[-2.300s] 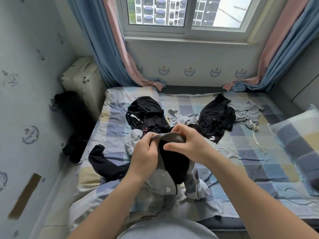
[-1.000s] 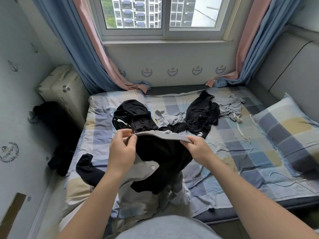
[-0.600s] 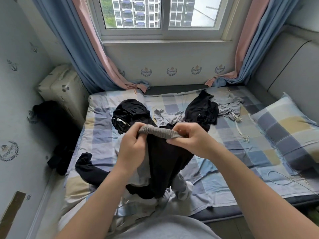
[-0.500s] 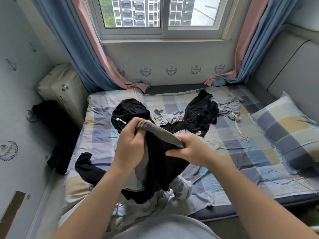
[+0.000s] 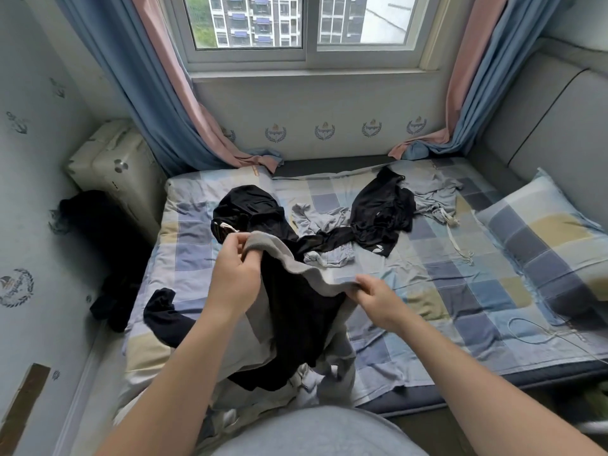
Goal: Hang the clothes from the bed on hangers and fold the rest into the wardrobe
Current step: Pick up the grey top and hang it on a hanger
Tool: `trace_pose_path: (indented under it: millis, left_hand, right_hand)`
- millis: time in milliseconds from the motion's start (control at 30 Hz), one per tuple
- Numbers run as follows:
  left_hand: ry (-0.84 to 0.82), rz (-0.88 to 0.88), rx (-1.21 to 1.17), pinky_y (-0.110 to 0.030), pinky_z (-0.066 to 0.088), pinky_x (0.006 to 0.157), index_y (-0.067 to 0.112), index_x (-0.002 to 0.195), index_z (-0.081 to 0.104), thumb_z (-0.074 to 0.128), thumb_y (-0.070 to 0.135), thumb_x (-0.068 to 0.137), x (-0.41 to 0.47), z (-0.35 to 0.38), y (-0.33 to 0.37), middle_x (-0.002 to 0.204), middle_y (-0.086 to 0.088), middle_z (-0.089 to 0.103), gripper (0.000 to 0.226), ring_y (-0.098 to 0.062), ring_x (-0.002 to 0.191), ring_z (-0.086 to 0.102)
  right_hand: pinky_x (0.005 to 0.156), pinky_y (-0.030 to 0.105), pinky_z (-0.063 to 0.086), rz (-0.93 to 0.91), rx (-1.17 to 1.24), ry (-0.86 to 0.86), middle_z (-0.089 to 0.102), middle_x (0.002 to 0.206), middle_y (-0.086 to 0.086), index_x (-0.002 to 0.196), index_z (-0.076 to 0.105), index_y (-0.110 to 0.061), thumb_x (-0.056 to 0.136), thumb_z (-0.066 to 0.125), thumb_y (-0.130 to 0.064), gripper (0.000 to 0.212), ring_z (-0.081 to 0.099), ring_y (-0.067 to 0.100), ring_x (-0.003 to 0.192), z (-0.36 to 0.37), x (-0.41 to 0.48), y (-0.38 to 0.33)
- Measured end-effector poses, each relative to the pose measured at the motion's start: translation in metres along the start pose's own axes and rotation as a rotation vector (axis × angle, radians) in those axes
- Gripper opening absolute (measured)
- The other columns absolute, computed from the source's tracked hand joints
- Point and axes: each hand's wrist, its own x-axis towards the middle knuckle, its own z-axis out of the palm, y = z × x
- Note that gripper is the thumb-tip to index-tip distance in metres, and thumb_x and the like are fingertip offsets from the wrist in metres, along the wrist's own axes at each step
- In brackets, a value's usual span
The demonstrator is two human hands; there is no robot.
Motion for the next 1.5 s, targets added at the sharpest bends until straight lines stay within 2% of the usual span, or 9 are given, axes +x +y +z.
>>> trace_pose_path:
  millis: [133,233,333,467,600,867,1100,1333,1500]
  left_hand:
    - [-0.135,-0.03,0.224,-0.033,0.04,0.109,0.022,0.13,0.054,0.073,0.023,0.09,-0.011,0.01,-0.013,0.13,0.002,0.055,0.044,-0.009,0.123,0.049]
    - [-0.206,0.104,0.232,-0.026,0.047,0.092,0.025,0.105,0.064,0.078,0.025,0.085,-0.029,0.023,-0.007,0.109,0.007,0.062,0.025,0.004,0.098,0.056]
    - [-0.338,0.146,0.176,-0.028,0.053,0.074,0.023,0.089,0.064,0.082,0.029,0.079,-0.039,0.035,0.003,0.085,0.007,0.068,0.021,-0.007,0.075,0.066]
    - [-0.417,0.108,0.096,-0.04,0.058,0.077,0.022,0.092,0.065,0.078,0.05,0.073,-0.044,0.042,0.012,0.087,0.006,0.073,0.037,-0.014,0.081,0.07]
    - [-0.297,0.168,0.116,-0.046,0.056,0.072,0.016,0.092,0.067,0.06,0.039,0.088,-0.036,0.043,0.008,0.082,-0.002,0.071,0.024,-0.023,0.079,0.068]
    - [-0.153,-0.129,-0.307,-0.026,0.058,0.061,0.01,0.094,0.068,0.056,0.011,0.101,-0.014,0.025,0.006,0.082,-0.005,0.078,0.014,-0.025,0.076,0.076]
    - [-0.105,-0.241,-0.508,-0.03,0.061,0.065,0.003,0.099,0.066,0.056,0.013,0.102,-0.019,0.03,0.012,0.092,-0.016,0.075,0.015,-0.028,0.081,0.076]
    - [-0.035,-0.22,-0.546,-0.031,0.062,0.068,0.002,0.105,0.066,0.056,0.016,0.102,0.0,0.017,0.012,0.093,-0.01,0.077,0.018,-0.027,0.085,0.076]
    - [-0.094,-0.275,-0.367,-0.034,0.06,0.08,0.007,0.111,0.065,0.055,0.015,0.103,0.013,0.014,-0.01,0.107,-0.007,0.074,0.015,-0.023,0.099,0.074]
  right_hand:
    - [0.059,0.03,0.032,-0.121,0.181,0.106,0.047,0.07,0.007,0.081,0.054,-0.003,0.101,0.055,-0.009,0.021,0.04,0.016,0.066,-0.017,-0.004,-0.057]
    - [0.055,0.022,0.036,-0.171,0.322,0.147,0.052,0.066,0.001,0.078,0.056,-0.011,0.101,0.058,-0.014,0.023,0.046,0.01,0.061,-0.022,-0.009,-0.095]
    - [0.054,0.02,0.042,-0.23,0.363,0.124,0.059,0.061,-0.008,0.077,0.06,-0.015,0.1,0.06,-0.016,0.023,0.052,0.007,0.058,-0.02,-0.013,-0.126]
    - [0.049,0.029,0.054,-0.235,0.522,0.126,0.064,0.062,-0.001,0.081,0.058,-0.009,0.099,0.061,-0.013,0.018,0.062,0.013,0.057,-0.021,-0.015,-0.157]
    - [0.063,0.049,0.061,-0.239,0.545,0.129,0.069,0.07,0.006,0.083,0.057,-0.008,0.098,0.061,-0.009,0.015,0.069,0.022,0.065,-0.023,-0.012,-0.167]
    - [0.078,0.034,0.056,-0.22,0.426,0.14,0.072,0.099,0.02,0.094,0.066,-0.016,0.093,0.069,-0.011,0.006,0.068,0.018,0.084,-0.011,-0.02,-0.113]
    - [0.091,0.024,0.048,-0.033,0.023,-0.081,0.068,0.108,-0.014,0.111,0.062,-0.034,0.083,0.075,-0.039,0.031,0.061,0.002,0.105,0.036,-0.02,-0.034]
    - [0.076,0.036,0.05,0.213,-0.156,-0.016,0.07,0.091,0.004,0.093,0.064,-0.029,0.096,0.064,-0.026,0.004,0.065,0.023,0.086,0.045,-0.009,0.033]
    - [0.056,0.028,0.031,0.145,-0.04,0.218,0.045,0.056,-0.013,0.067,0.054,-0.015,0.091,0.058,0.003,0.03,0.042,0.006,0.059,-0.002,0.0,0.022]
